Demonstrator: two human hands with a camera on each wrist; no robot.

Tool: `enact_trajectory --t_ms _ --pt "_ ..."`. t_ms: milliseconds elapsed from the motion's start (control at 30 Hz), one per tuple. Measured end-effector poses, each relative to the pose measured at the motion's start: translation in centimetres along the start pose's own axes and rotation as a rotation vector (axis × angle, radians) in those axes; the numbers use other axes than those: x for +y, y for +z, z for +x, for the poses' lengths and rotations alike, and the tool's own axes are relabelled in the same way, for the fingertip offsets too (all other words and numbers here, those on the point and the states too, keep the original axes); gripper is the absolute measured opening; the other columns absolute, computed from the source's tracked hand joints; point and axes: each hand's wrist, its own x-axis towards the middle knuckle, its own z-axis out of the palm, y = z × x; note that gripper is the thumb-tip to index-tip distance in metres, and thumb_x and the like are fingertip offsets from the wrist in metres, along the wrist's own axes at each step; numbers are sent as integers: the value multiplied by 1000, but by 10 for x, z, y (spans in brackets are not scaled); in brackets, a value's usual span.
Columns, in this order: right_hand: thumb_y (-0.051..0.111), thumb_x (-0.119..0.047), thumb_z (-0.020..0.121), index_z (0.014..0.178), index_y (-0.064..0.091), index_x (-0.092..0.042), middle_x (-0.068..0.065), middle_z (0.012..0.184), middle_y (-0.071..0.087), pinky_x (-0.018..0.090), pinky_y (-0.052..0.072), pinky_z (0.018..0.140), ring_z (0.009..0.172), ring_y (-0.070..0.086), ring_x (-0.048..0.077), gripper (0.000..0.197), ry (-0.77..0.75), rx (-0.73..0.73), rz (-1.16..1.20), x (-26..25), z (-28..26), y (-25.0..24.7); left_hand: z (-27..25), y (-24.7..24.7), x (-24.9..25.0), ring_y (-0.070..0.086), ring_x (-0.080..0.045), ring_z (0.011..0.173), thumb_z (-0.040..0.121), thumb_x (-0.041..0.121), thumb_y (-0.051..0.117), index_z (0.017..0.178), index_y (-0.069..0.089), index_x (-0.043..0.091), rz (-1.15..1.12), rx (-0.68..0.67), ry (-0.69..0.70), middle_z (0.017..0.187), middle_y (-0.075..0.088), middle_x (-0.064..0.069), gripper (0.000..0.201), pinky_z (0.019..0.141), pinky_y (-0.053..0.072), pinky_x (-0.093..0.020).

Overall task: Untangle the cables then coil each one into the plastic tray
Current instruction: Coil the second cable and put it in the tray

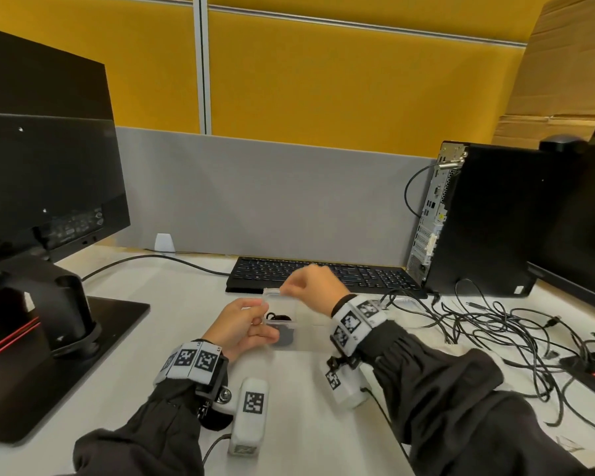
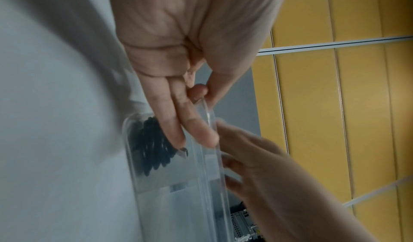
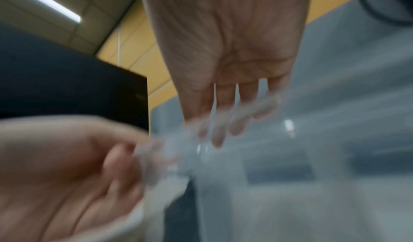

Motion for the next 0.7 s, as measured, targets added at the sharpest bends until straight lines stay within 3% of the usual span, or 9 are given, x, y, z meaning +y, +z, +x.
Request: enact_trajectory --t_ms 67,133,267,367,433,533,633,700 --pt "56 -37 91 104 69 -20 3 105 71 35 50 90 99 64 20 25 7 161 37 13 -8 -29 1 -2 -1 64 -20 47 94 8 51 103 48 8 -3 -10 -3 63 42 -6 9 50 57 -31" --pt "52 -39 93 108 65 -20 4 106 68 36 49 90 100 62 23 27 75 196 -70 34 -19 -64 1 -3 -2 64 -21 48 93 9 53 105 49 6 -15 -17 -6 66 44 -7 12 51 57 -31" --pt "52 -43 91 103 62 -15 6 103 62 38 50 87 97 60 25 33 351 -90 -583 83 -51 -107 -2 -4 -1 62 -21 50 93 11 55 105 50 6 -4 -10 -8 68 47 -8 14 51 56 -33" --pt "59 -34 88 107 64 -20 2 114 60 36 48 93 107 56 23 25 389 -245 -702 112 -74 -103 -9 -2 7 59 -24 58 93 13 55 107 51 6 143 35 -11 77 51 -11 16 58 54 -36" --pt "58 -29 89 103 66 -21 1 109 62 32 49 88 102 58 20 18 339 -155 -646 122 -85 -101 -16 1 17 57 -23 64 93 15 55 110 50 7 316 100 44 86 51 -10 20 64 52 -36" --pt "53 -32 93 101 64 -22 1 99 62 37 52 85 93 61 20 17 299 168 -508 117 -99 -118 -34 14 33 55 -18 75 93 18 54 110 50 16 513 194 266 85 52 -3 18 71 48 -32" --pt "51 -35 94 98 60 -26 0 88 68 38 56 73 70 64 19 13 197 426 -276 98 -120 -144 -59 49 44 53 -14 78 91 18 56 109 53 18 618 85 466 83 53 -1 18 68 43 -23" --pt "49 -31 95 96 57 -25 0 78 68 35 57 58 50 63 20 10 95 495 -115 81 -137 -159 -70 81 50 53 -13 82 90 18 58 114 52 17 671 -25 570 94 53 -3 24 69 40 -19"
